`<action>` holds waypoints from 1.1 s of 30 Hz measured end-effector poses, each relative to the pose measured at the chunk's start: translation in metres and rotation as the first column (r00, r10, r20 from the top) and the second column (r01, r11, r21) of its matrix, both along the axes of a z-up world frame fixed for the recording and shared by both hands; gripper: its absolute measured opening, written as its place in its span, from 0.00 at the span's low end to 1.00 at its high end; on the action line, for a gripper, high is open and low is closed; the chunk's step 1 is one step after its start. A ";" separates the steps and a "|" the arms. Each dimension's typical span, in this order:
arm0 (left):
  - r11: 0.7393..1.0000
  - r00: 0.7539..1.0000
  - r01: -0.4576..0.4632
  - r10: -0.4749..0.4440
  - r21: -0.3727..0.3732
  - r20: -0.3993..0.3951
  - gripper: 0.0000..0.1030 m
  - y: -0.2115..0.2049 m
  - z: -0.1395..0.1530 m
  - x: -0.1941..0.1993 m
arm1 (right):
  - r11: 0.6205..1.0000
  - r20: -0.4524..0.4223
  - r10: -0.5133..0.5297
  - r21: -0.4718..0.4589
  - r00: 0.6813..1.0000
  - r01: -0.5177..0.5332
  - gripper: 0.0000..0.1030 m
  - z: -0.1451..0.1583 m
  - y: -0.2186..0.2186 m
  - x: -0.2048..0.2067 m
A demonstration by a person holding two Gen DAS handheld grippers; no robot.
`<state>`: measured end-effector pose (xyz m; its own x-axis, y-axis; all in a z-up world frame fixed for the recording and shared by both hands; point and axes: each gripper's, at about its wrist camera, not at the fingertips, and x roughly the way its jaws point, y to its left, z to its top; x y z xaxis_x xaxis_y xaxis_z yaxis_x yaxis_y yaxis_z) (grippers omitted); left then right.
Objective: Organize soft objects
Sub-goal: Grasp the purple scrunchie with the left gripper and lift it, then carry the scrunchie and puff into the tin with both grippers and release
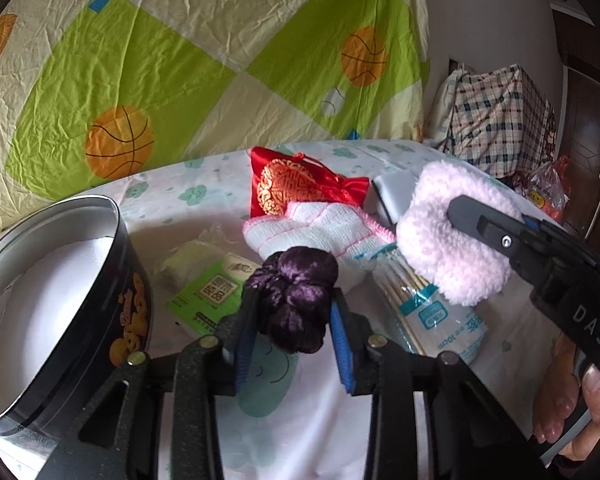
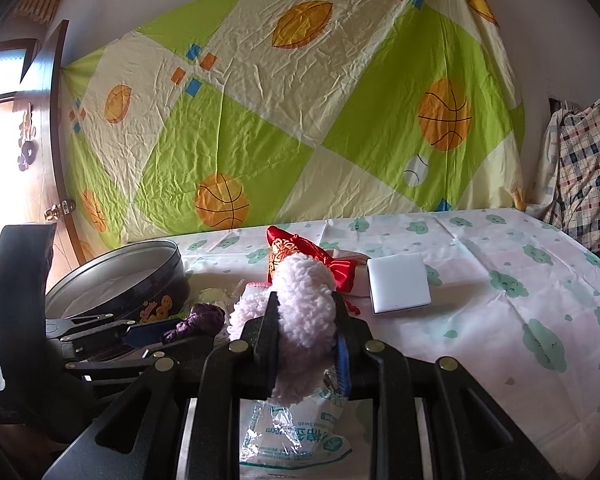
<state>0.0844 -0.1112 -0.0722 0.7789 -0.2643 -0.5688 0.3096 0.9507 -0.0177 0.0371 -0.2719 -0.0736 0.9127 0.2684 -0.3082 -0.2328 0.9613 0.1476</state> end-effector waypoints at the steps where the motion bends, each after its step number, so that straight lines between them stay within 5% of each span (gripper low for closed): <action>1: 1.000 1.000 -0.003 0.004 -0.008 0.018 0.32 0.001 0.002 -0.002 | 1.000 0.005 0.001 -0.002 1.000 -0.001 0.24 0.000 0.000 -0.001; 15: 0.993 0.979 -0.073 0.089 -0.092 0.185 0.32 0.020 0.013 -0.024 | 0.993 0.121 0.035 -0.114 0.992 -0.021 0.24 0.000 0.019 -0.023; 33: 0.985 0.959 -0.110 0.139 -0.130 0.245 0.32 0.029 0.015 -0.037 | 1.000 0.168 0.017 -0.020 0.986 -0.013 0.24 0.006 0.016 -0.029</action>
